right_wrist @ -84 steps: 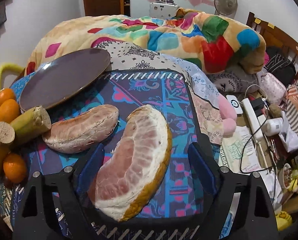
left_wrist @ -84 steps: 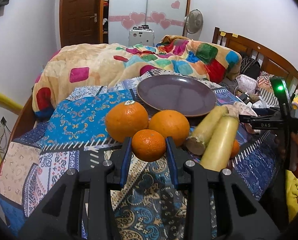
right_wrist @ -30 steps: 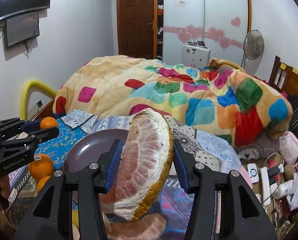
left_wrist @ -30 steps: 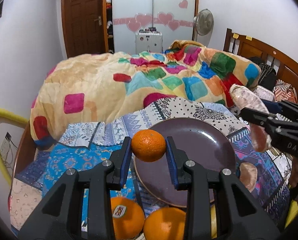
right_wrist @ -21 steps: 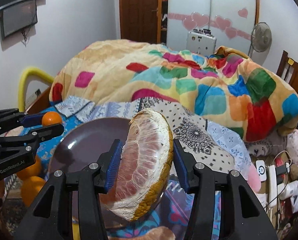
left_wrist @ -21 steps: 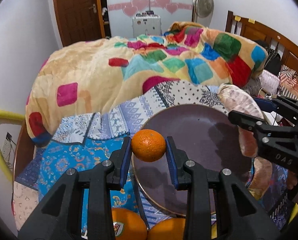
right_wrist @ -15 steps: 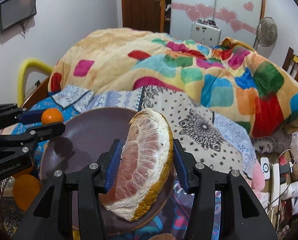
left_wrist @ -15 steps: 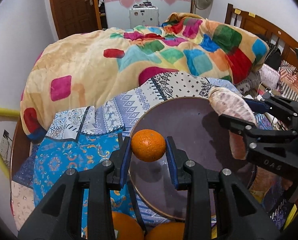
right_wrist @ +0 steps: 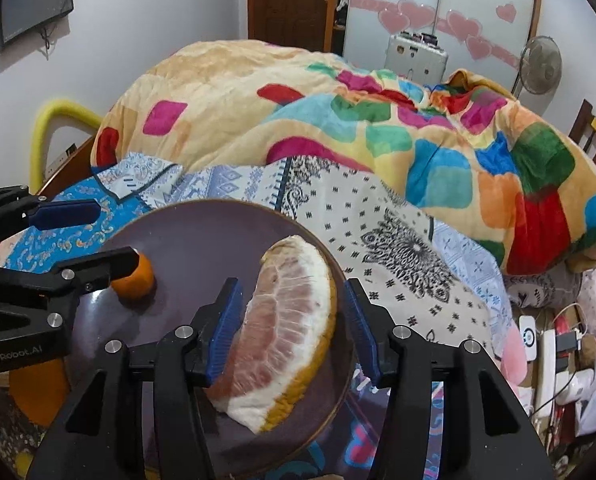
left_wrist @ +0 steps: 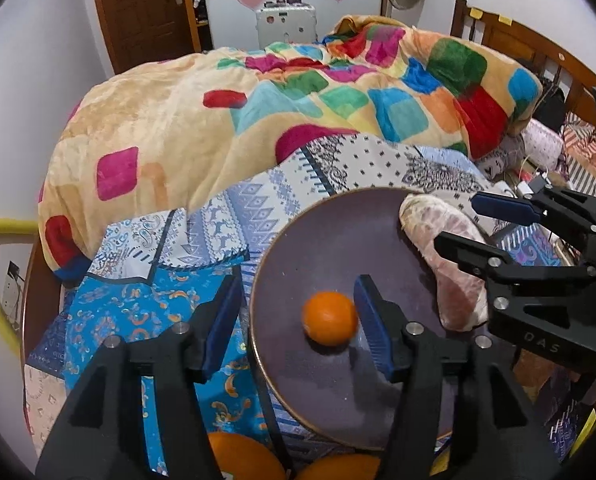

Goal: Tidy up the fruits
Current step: 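Carry the mandarin with the left tool onto the dark plate while the right tool places the pomelo wedge there, then open both tools and withdraw them from the plate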

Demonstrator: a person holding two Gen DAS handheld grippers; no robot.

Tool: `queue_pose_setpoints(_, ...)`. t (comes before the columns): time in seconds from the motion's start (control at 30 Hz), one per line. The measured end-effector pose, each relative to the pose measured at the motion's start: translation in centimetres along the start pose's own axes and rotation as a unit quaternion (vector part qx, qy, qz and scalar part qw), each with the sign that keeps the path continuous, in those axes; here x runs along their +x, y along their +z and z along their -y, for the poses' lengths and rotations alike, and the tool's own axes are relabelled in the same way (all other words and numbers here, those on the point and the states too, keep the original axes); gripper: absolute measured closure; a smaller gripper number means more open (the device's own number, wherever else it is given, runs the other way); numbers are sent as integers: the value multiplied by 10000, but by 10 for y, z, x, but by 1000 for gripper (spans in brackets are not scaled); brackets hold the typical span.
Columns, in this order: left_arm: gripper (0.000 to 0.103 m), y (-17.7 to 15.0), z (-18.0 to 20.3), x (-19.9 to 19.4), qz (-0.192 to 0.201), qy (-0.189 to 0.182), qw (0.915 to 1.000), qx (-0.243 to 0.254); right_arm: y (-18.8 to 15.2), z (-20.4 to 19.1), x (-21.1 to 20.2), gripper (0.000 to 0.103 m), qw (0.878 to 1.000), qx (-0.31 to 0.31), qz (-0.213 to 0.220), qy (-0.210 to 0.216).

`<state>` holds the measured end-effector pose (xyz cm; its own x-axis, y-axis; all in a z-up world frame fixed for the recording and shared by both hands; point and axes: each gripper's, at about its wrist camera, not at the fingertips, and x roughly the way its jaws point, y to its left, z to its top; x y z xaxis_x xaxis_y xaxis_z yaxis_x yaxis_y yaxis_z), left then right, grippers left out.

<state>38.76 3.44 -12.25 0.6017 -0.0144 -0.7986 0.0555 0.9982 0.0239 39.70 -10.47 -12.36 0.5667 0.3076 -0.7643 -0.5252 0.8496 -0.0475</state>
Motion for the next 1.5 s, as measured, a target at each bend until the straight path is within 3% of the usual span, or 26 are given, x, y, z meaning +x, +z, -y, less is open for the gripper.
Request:
queue_pose_setpoints(0.47,44,-23,-4,-82,769,230,9968,28,-15,-2,-74,55,9983,79,570,-24)
queue_pose_setpoints(0.9,40,-83,4,-138,899,219,9956,143,-65,-27,-131,53,9962,56,873,21)
queue_pose_setpoints(1.13,36,-123,12,-144,810,81,9966,156,-100,-48,-142,47,9962,-27,863,104)
queue_pose_setpoints(1.5,36,-163,14,-136,613,-28,9979,212,-136,-74,-111,47,9979,-2,463,450)
